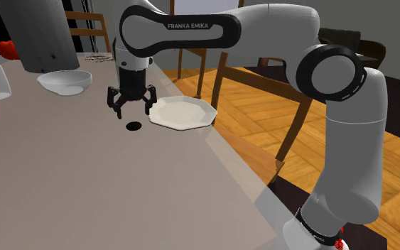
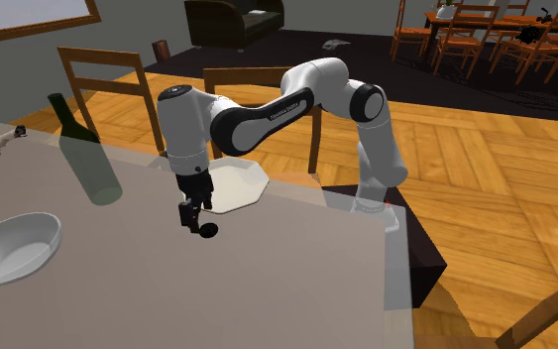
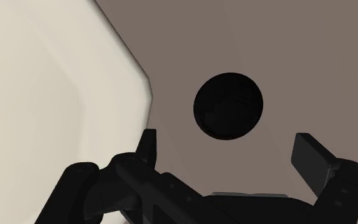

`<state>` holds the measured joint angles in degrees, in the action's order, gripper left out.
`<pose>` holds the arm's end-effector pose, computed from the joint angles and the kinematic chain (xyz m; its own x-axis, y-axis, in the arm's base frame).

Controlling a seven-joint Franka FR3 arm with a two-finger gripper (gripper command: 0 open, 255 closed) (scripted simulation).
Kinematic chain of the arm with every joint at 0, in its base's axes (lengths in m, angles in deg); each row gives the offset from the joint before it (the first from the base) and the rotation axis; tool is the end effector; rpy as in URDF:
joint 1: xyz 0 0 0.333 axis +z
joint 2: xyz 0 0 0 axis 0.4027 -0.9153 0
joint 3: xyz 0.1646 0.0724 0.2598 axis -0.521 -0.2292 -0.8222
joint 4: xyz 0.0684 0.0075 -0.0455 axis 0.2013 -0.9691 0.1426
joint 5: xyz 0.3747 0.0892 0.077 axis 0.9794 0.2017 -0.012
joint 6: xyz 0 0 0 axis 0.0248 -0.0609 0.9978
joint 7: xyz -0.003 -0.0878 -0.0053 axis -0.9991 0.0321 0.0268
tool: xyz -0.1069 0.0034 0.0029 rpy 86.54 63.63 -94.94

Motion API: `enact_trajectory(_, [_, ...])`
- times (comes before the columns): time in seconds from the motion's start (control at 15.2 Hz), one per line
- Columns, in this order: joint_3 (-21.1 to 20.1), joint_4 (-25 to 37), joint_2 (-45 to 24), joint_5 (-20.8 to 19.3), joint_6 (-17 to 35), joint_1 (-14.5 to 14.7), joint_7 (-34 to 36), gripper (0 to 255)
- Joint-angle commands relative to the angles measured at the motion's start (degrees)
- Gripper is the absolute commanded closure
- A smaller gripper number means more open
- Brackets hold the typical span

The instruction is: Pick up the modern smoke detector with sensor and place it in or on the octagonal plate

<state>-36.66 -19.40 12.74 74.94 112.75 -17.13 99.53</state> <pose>0.6119 0.2784 0.5313 0.9791 -0.2024 -0.0205 -0.2035 -0.9744 -0.0952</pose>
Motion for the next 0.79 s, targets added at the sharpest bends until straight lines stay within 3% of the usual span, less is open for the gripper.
enact_trajectory(0.0, [0.0, 0.0, 0.0, 0.0, 0.0, 0.0, 0.0, 0])
enact_trajectory(0.13, [0.0, 0.0, 0.0, 0.0, 0.0, 0.0, 0.0, 0])
enact_trajectory(0.2, [0.0, 0.0, 0.0, 0.0, 0.0, 0.0, 0.0, 255])
enact_trajectory(0.73, [0.0, 0.0, 0.0, 0.0, 0.0, 0.0, 0.0, 255])
